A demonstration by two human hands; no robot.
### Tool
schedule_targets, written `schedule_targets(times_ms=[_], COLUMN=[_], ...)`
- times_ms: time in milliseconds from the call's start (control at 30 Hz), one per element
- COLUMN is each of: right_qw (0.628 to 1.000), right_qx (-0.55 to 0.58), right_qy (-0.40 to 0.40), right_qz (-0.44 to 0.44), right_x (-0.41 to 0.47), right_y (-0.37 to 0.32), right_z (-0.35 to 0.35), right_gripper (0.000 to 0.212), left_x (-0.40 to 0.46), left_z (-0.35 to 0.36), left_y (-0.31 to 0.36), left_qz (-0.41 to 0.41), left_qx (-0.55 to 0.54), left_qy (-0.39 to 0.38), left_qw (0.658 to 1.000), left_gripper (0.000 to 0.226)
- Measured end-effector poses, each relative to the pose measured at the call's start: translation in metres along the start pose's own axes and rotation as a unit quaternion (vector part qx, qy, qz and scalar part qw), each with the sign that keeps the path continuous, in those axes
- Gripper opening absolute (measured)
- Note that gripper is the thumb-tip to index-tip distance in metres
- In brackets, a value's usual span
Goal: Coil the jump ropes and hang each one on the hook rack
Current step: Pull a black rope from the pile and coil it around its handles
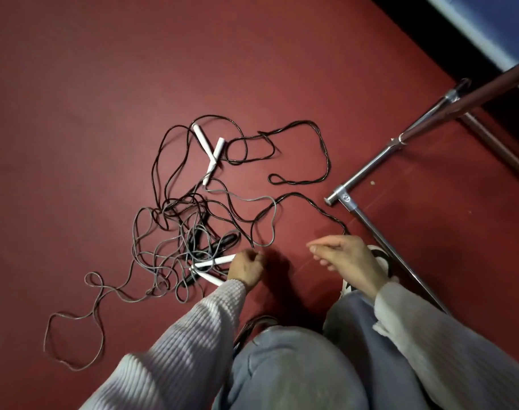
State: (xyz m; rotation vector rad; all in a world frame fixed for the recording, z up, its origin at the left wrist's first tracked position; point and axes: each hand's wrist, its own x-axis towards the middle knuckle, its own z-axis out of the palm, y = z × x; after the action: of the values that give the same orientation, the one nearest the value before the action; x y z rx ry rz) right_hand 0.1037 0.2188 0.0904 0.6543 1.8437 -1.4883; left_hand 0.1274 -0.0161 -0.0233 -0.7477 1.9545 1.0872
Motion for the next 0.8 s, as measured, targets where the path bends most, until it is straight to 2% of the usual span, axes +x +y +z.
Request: schedule_targets(times_ms=[133,233,367,500,667,800], right_qw=[1.0,1.0,0.999,0.997,0.994,0.991], right_qx=[0.011,0.02,0.026,0.053,0.073,0.087], right_qy=[0.002,0.004,0.013,0.017,0.023,0.042], right_qz=[0.013,0.017,0.028,0.047,0.081,0.091], right_x=[0.005,0.007,0.004,-0.004,-0.004,0.004], right_y=[-0.001,-0.003,0.003,0.022,0.044,0.06], right_z=[0.005,0.007,0.001,-0.013,-0.035,-0.047], right_gripper=[0.013,0.014,0.014,0.019,0.021,0.02], left_x=[-0.009,-0.017,-0.015,0.017,0.072,0.113], left_z=[0.006,0.004,0.015,0.044,0.052,0.045], left_y=[0.029,0.047,0.063,0.099,0.137,0.171], left_qz=[0.045,0.111,0.194,0.295,0.271,0.199], left_qx=[-0.025,0.083,0.25,0.338,0.449,0.553], left_qy=[0.036,0.052,0.049,0.026,0.128,0.116], left_qw=[0.998,0.989,0.947,0.893,0.842,0.801], left_gripper=[0.022,0.014,0.019,0.025,0.066,0.091])
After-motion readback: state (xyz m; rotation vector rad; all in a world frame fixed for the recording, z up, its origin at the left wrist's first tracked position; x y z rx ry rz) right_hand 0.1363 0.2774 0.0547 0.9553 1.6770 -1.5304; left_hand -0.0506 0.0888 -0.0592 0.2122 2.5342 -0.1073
